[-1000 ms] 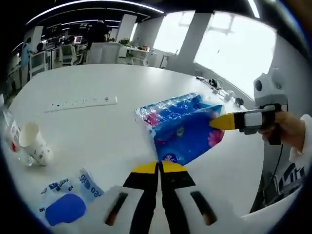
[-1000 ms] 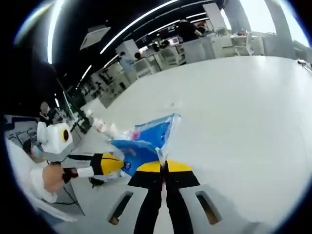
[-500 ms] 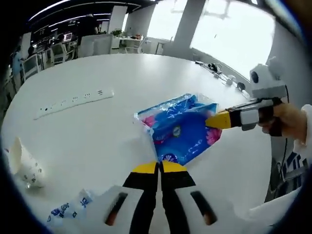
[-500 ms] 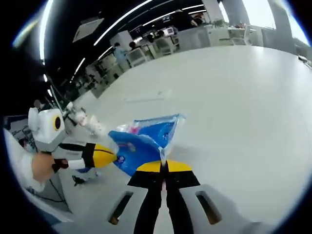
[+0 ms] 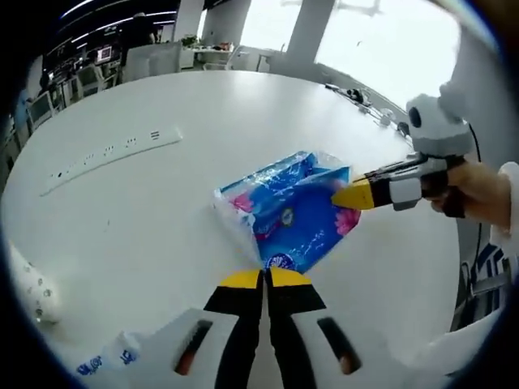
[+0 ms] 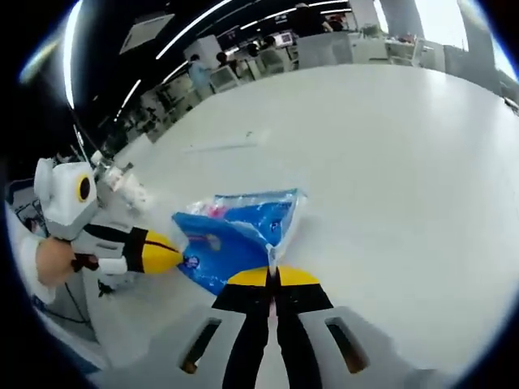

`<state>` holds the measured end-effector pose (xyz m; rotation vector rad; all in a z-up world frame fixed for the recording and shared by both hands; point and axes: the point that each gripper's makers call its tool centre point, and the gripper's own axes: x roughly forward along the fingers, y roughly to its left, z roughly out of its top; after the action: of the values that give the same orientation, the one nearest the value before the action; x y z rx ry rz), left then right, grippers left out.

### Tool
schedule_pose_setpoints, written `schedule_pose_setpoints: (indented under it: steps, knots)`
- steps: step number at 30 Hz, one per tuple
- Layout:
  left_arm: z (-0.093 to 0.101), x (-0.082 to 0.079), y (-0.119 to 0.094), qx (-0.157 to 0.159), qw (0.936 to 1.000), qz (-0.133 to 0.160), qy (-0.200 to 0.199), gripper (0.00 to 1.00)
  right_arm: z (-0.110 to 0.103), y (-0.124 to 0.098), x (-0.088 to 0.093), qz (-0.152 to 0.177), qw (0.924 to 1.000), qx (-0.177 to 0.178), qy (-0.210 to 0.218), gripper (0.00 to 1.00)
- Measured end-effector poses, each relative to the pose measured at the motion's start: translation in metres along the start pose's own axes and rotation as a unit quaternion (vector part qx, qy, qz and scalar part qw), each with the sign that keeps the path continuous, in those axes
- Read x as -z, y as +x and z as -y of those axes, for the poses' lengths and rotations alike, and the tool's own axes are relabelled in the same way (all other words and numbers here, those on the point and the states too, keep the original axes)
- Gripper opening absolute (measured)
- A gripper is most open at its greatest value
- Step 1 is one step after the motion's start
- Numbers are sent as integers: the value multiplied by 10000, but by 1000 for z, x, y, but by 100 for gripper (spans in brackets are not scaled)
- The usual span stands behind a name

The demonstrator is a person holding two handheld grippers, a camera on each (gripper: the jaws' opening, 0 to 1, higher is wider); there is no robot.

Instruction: Arrange the tabletop items into an orderly group along one side of the table until the central work area is clear of visible clutter.

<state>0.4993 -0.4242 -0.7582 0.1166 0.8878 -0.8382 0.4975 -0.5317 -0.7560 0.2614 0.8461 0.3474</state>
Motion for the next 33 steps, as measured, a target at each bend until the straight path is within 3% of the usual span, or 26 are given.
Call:
schedule_pose_setpoints:
  steps: [6,9,15,23,25,28,33]
  knots:
    - [-6,-1,3,17,10000,-14,-50,0,4,11,1,-27,10000,31,-26,0]
    - [-9,1,4,-1,9996,-25,-298,0,4,13,1,20,10000,-3,46,0]
    - [-8,2,5,-20,9997,-47,-233,0,3,14,1,83,9999,-31,-90,0]
    - [-9,1,4,-75,9989,3,-468,0,2,14,0,87,9995,-51,-302,0]
    - [-8,0,3,-95,9986,18,-511,8,-1,14,-1,99,9992,-65,-383,5]
    - [-10,-11,-2,-300,9990,259,-215,28,-8,14,1,90,9981,-80,-601,13]
    - [-8,-25,-12,-305,9979,528,-210,44,-11,9,2,136,9972,50,-740,34]
